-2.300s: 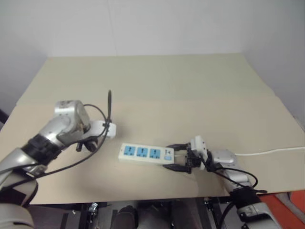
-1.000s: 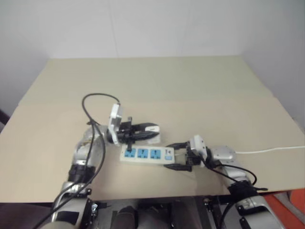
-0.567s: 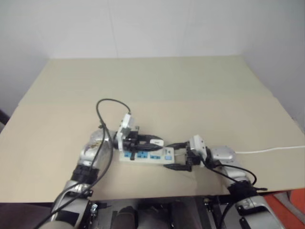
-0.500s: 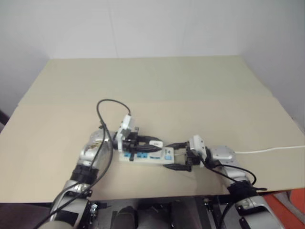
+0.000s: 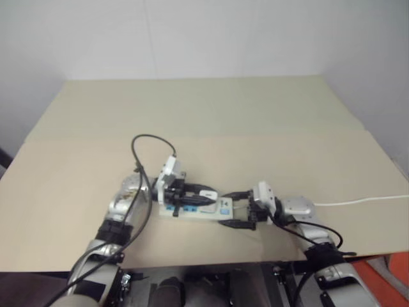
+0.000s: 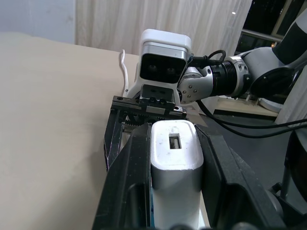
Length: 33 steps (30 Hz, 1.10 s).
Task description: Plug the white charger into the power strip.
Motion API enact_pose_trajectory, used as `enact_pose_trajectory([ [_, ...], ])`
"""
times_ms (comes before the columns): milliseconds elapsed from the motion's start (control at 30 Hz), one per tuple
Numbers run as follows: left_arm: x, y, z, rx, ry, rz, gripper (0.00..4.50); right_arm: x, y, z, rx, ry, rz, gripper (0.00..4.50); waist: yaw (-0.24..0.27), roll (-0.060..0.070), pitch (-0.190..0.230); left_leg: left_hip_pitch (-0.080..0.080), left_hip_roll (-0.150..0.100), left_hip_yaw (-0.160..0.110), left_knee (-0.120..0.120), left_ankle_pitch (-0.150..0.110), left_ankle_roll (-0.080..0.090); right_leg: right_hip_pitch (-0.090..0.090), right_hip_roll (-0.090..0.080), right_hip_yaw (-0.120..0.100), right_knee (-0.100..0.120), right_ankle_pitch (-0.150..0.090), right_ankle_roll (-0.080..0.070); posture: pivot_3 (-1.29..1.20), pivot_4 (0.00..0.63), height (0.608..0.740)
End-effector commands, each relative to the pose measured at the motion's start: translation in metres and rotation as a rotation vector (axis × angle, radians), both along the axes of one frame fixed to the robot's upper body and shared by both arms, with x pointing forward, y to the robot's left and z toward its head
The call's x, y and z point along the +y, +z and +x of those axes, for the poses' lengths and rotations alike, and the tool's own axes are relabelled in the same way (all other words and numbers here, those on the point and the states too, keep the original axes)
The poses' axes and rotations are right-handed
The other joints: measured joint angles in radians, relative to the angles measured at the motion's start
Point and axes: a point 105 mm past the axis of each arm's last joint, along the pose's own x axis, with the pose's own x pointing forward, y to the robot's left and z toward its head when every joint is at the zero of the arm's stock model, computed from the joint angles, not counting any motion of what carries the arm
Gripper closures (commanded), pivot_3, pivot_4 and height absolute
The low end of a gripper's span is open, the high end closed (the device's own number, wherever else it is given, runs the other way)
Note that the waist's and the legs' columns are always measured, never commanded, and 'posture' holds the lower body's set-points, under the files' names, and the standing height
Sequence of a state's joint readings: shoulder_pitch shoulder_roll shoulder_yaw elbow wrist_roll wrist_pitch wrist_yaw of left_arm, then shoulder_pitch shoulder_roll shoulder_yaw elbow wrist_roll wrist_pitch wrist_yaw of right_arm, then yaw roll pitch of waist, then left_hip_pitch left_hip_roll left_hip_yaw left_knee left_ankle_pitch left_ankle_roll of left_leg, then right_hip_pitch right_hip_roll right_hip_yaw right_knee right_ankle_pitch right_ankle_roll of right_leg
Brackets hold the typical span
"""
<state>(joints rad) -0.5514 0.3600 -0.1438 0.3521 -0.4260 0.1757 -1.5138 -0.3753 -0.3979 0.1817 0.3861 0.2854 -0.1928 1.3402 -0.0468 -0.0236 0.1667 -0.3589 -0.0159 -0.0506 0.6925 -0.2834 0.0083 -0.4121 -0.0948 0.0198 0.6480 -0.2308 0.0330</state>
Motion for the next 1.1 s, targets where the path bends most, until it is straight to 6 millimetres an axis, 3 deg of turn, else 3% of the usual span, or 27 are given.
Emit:
enact_pose_trajectory([
  [33,0.005,-0.008,-0.001,0.003,0.013,0.024,3.47,0.008,-0.013,-0.009,0.04,0.037,-0.033,1.09,0.0,0.0,0.0,0.002,0.0,0.0,-0.001,0.0,0.0,0.003,0.0,0.0,-0.001,0.0,0.0,0.0,0.15,0.74],
  [567,0.019,-0.055,-0.012,0.018,0.011,0.201,3.47,0.008,-0.014,-0.009,0.037,0.046,-0.039,1.09,-0.002,0.0,-0.005,0.011,0.001,0.0,-0.005,0.0,0.0,0.01,0.001,0.0,-0.003,0.0,0.0,0.0,0.15,0.74],
  [733,0.022,-0.06,-0.014,0.035,0.029,0.201,3.47,0.008,-0.014,-0.009,0.037,0.043,-0.04,1.09,-0.002,0.0,-0.006,0.024,0.002,0.001,-0.015,-0.001,0.001,0.023,0.002,0.001,-0.009,-0.001,0.0,0.0,0.15,0.74],
  [1100,0.024,-0.068,-0.015,0.079,0.048,0.23,3.47,0.009,-0.015,-0.009,0.042,0.046,-0.044,1.09,-0.001,0.001,-0.009,0.025,0.003,0.001,-0.015,-0.001,0.0,0.023,0.003,0.001,-0.01,-0.001,0.0,0.0,0.15,0.74],
])
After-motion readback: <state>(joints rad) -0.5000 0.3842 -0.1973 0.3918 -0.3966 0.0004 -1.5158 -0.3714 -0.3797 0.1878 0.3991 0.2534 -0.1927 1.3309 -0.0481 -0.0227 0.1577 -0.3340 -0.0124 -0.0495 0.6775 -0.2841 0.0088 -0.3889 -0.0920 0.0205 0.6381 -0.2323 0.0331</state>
